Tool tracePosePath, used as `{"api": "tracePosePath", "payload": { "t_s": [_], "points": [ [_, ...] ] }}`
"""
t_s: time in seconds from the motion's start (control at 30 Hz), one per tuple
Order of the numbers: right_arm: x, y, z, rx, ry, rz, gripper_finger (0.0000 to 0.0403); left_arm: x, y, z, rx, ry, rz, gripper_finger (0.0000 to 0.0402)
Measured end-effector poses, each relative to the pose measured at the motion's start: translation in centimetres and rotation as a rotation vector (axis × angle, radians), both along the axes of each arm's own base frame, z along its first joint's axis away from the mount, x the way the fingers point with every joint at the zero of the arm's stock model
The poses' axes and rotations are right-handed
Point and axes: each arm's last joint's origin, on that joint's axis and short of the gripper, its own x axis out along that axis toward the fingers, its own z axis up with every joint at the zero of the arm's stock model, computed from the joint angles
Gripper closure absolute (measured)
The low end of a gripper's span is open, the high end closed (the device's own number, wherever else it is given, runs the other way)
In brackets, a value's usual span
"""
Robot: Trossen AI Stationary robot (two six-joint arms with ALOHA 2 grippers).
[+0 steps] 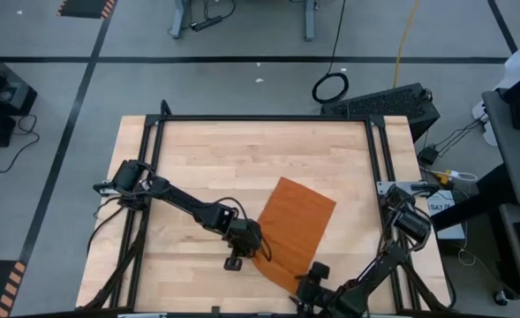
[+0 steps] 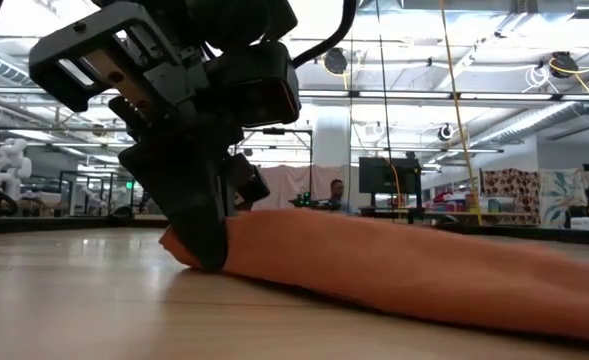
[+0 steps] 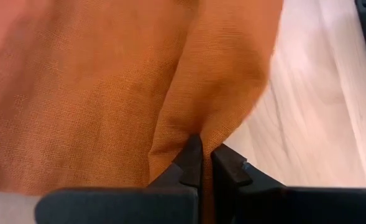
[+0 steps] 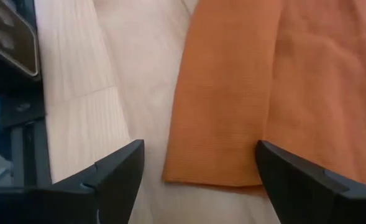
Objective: Roll towel into tight, uniform cylinder
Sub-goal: Roll the brown towel
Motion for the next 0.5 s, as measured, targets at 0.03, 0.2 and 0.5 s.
{"api": "tracePosePath", "payload": {
  "t_s": [0.03,0.2,0.5],
  "points": [
    [0.2,-0.1,-0.2,-0.003,0.004,-0.004,0.0104,0.0,0.0,0.0,0.011,-0.003,0.009,0.0388],
    [1.0,-1.2,-1.1,-0.075,0.017,-0.028,0.0106,0.1,0.6,0.0,0.086,-0.013,0.063,0.0388],
    [3.5,-5.7,-0.9,-0.325,0.122,-0.041,0.0106,-1.2,4.4,0.0,0.228,0.2,0.226,0.0388]
  ]
}}
